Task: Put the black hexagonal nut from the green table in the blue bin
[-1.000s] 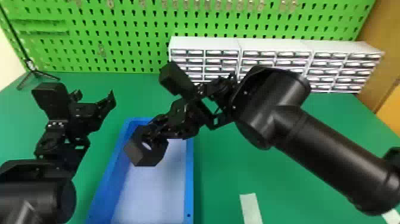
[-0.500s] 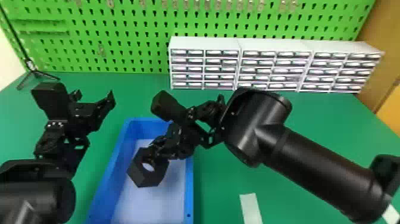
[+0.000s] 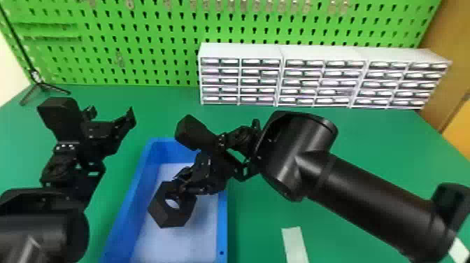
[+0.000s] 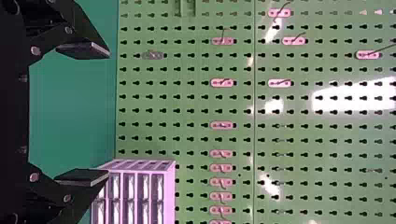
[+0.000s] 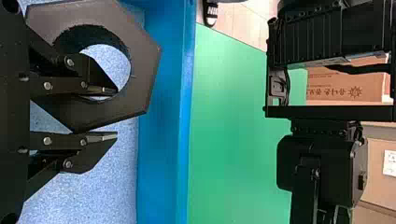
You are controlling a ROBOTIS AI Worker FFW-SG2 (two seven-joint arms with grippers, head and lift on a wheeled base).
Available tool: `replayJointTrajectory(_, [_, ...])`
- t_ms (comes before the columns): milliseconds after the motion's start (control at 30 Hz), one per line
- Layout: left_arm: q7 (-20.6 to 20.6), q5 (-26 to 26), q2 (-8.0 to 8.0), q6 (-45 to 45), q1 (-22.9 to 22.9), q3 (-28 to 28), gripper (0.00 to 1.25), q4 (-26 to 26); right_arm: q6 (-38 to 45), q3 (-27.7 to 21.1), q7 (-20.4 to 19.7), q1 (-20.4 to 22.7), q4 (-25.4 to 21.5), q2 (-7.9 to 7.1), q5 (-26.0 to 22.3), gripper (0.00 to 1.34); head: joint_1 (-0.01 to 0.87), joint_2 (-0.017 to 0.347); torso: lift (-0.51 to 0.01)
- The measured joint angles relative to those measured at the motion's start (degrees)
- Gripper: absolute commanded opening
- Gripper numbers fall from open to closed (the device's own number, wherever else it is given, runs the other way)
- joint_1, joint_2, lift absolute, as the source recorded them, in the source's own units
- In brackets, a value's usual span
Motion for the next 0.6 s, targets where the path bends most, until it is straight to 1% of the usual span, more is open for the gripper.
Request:
replayJointTrajectory(100, [0.0,0.0,0.0,0.0,0.0,-0.1,0.89,0.0,-0.1,-0.1,-0.1,-0.1,0.0,-0.14,0.0,0.34,0.686,0.028,-0.096])
replayJointTrajectory(200, [0.0,0.1,0.0,0.0,0.0,-0.1,0.89,0.0,-0.2,-0.2,-0.1,-0.1,0.0,-0.23,0.0,0.47,0.686,0.028,-0.096])
replayJointTrajectory(333, [0.0,0.2,0.0,0.0,0.1,0.0,0.89,0.0,-0.4,-0.2,0.0,-0.1,-0.5,-0.26,1.5,0.75,0.686,0.028,-0.096])
replayJointTrajectory(500, [0.0,0.2,0.0,0.0,0.1,0.1,0.89,0.0,-0.4,-0.1,-0.1,-0.1,-1.0,-0.32,2.6,0.91,0.686,0.028,-0.096])
replayJointTrajectory(600, [0.0,0.2,0.0,0.0,0.2,0.0,0.89,0.0,-0.4,-0.1,-0.1,0.0,-1.0,-0.4,2.6,1.03,0.686,0.028,-0.096])
